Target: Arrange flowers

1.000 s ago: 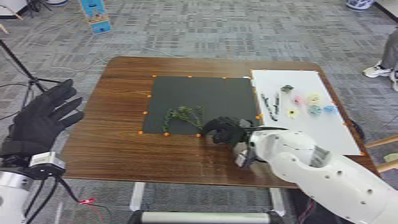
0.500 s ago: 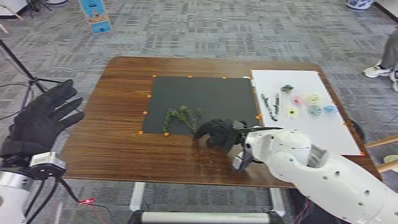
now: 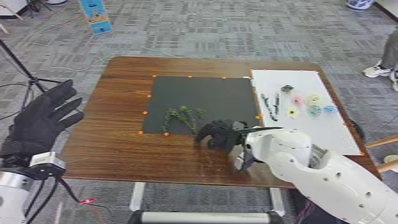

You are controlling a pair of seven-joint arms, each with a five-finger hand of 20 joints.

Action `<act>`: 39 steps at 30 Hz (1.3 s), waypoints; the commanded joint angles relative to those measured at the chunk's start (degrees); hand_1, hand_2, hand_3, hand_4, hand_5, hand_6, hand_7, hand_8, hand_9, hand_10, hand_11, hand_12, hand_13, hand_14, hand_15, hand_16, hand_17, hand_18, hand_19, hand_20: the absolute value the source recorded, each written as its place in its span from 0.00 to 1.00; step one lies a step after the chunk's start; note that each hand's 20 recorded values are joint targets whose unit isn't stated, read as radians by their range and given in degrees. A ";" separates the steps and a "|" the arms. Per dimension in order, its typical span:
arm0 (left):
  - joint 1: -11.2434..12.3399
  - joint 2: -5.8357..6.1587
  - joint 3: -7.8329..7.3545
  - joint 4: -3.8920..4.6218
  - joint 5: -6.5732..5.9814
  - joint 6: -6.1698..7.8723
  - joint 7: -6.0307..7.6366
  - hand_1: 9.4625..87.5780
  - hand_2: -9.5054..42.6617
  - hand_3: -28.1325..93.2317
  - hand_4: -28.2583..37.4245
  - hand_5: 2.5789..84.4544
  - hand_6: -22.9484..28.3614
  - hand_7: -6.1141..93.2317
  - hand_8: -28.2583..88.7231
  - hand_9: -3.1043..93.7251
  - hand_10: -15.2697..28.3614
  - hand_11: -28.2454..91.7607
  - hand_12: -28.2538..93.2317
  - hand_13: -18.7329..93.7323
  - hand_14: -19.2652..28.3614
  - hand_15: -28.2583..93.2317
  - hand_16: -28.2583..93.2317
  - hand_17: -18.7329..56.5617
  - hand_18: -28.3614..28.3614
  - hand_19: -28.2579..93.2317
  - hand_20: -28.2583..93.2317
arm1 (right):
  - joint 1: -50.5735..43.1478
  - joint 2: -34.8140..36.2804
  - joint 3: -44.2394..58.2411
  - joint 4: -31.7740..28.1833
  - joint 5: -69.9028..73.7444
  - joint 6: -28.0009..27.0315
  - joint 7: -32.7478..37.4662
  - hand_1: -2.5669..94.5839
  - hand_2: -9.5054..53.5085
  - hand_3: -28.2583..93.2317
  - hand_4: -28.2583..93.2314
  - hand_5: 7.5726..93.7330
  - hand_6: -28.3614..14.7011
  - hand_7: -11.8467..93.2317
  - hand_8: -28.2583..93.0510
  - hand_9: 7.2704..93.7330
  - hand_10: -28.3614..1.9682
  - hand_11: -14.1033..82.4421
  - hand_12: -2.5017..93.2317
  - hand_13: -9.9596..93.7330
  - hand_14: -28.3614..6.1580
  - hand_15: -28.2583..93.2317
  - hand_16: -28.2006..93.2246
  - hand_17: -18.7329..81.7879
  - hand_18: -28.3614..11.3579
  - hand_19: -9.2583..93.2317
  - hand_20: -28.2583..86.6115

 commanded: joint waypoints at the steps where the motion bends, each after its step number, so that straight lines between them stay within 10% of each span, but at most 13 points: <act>1: 0.61 -0.76 -0.12 -0.63 -0.19 0.70 -0.22 0.16 0.00 0.78 0.00 0.26 0.49 0.25 0.16 0.23 0.57 0.37 0.36 0.32 0.67 0.35 0.27 0.08 0.89 0.55 0.29 | 0.04 0.66 4.39 -1.00 -2.93 3.29 6.89 0.24 0.41 0.98 0.21 0.46 0.54 0.23 0.15 0.89 0.62 0.79 0.41 0.90 0.62 0.93 0.55 0.75 0.14 1.00 0.88; 16: -0.05 -0.88 0.59 -0.30 -0.21 0.76 -0.62 0.15 0.00 0.78 0.00 0.26 0.49 0.25 0.16 0.23 0.57 0.37 0.36 0.32 0.67 0.35 0.27 0.08 0.89 0.55 0.29 | 4.24 -1.97 -0.09 1.78 -1.77 16.02 5.82 0.23 0.43 0.97 0.19 0.34 0.55 0.19 0.17 0.82 0.54 0.77 0.41 0.85 0.57 0.92 0.55 0.69 0.13 1.00 0.86; 39: -0.21 -0.72 0.76 -0.24 -0.32 0.83 -0.77 0.15 0.02 0.78 0.00 0.26 0.49 0.25 0.16 0.23 0.57 0.38 0.36 0.32 0.67 0.35 0.27 0.08 0.89 0.55 0.29 | 6.26 -6.86 -2.82 4.55 0.91 7.64 3.12 0.27 0.42 0.99 0.20 0.30 0.64 0.21 0.15 0.81 0.54 0.74 0.45 0.84 0.58 0.93 0.54 0.69 0.13 1.00 0.85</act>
